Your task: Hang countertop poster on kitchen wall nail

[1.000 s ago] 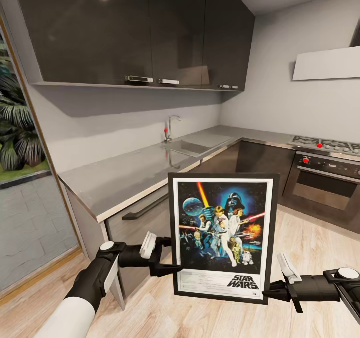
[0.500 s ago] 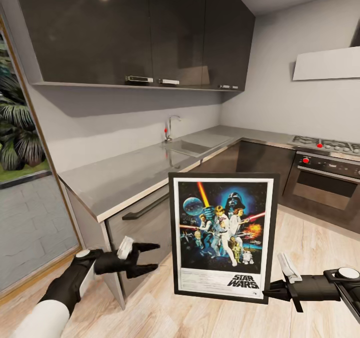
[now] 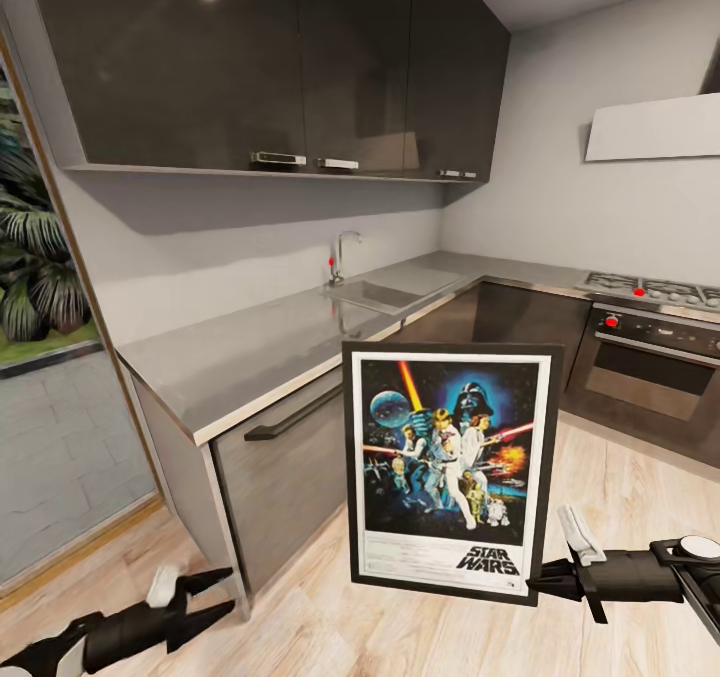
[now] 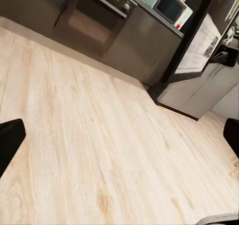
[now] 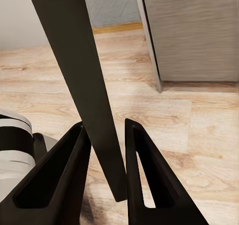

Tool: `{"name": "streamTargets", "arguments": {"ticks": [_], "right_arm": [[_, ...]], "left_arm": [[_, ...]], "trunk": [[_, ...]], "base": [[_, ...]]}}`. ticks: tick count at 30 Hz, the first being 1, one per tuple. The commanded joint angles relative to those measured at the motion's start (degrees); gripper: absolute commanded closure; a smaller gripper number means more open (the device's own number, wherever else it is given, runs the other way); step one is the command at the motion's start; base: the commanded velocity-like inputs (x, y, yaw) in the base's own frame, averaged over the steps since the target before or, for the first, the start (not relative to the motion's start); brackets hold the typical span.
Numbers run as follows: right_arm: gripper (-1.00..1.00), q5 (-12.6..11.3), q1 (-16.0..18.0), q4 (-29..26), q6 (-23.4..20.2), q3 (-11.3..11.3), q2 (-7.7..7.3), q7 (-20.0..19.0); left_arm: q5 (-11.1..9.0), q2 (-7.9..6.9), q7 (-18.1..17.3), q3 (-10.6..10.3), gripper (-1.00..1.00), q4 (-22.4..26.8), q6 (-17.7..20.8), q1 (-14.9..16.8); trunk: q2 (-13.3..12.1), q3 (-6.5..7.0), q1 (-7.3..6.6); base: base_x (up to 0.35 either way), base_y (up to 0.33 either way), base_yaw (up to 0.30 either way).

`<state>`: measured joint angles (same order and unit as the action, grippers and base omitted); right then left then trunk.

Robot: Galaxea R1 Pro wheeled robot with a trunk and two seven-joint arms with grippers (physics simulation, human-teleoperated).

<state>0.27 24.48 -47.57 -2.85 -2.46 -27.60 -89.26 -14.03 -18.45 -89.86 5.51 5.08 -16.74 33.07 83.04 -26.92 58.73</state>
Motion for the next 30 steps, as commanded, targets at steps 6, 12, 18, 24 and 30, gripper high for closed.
{"name": "streamTargets", "arguments": {"ticks": [6,12,18,24,30], "right_arm": [[1.00,-0.01,0.04,-0.06,-0.46,-0.08,0.00,-0.22],[1.00,0.08,0.04,-0.07,-0.48,-0.08,0.00,-0.20],[1.00,0.08,0.04,-0.27,-0.49,-0.09,0.00,-0.20],[1.00,0.08,0.04,-0.41,-0.49,-0.09,0.00,-0.19],[1.00,0.08,0.04,-0.42,-0.56,-0.01,0.00,-0.21]], "left_arm": [[-5.97,-1.07,-0.14,1.21,-1.00,-3.04,-3.44,-3.64],[-12.56,-1.17,-0.14,1.33,-1.00,-3.42,-4.02,-8.35],[-14.96,-1.17,-0.14,1.35,-1.00,-3.51,-3.90,-9.77],[-14.97,-1.16,-0.14,1.35,-1.00,-3.51,-3.91,-9.78],[-14.97,-1.15,-0.14,1.34,-1.00,-3.53,-3.91,-9.78]], "trunk": [[0.03,-0.06,0.00],[0.03,-0.06,0.00],[0.03,-0.06,0.00],[0.03,-0.06,0.00],[0.03,-0.06,0.00]], "base": [[0.000,0.000,0.000],[0.000,0.000,0.000],[-0.014,-0.015,0.030],[-0.034,-0.021,0.268],[-0.186,-0.118,0.173]]}}
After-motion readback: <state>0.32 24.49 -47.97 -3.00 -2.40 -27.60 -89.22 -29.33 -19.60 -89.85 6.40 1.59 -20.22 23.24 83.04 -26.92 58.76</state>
